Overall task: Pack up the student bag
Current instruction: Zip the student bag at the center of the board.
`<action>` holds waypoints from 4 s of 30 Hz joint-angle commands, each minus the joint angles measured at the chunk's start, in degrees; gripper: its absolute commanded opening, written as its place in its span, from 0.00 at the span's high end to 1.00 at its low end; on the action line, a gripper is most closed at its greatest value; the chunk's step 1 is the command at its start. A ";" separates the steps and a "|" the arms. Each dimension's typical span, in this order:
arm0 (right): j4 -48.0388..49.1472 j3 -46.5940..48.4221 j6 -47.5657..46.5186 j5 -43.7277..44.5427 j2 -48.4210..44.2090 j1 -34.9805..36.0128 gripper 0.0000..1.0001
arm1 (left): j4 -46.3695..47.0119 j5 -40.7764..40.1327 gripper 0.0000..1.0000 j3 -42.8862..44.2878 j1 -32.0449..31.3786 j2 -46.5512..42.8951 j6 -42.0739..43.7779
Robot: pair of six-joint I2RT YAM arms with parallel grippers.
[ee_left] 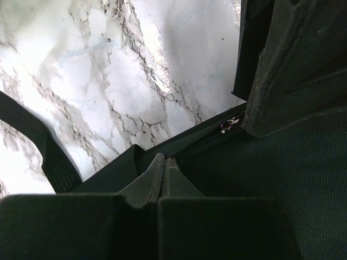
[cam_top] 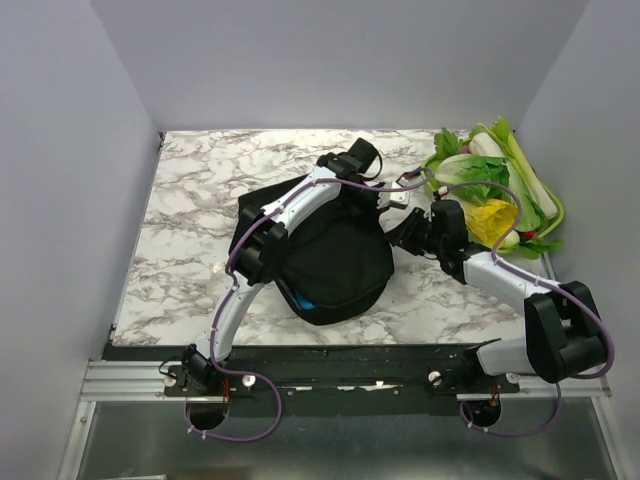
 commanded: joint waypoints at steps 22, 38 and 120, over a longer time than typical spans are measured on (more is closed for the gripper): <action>-20.51 12.02 -8.08 -5.56 5.93 -0.20 0.67 | 2.54 5.07 1.00 -2.16 -0.21 -4.09 -1.38; -22.10 12.55 -9.39 -4.42 4.97 -0.20 0.99 | 2.98 5.42 1.00 -3.12 -0.30 -4.79 -1.56; -21.75 5.70 -4.03 -2.75 -11.91 7.45 0.99 | -30.51 11.75 0.60 6.18 3.13 -6.37 26.57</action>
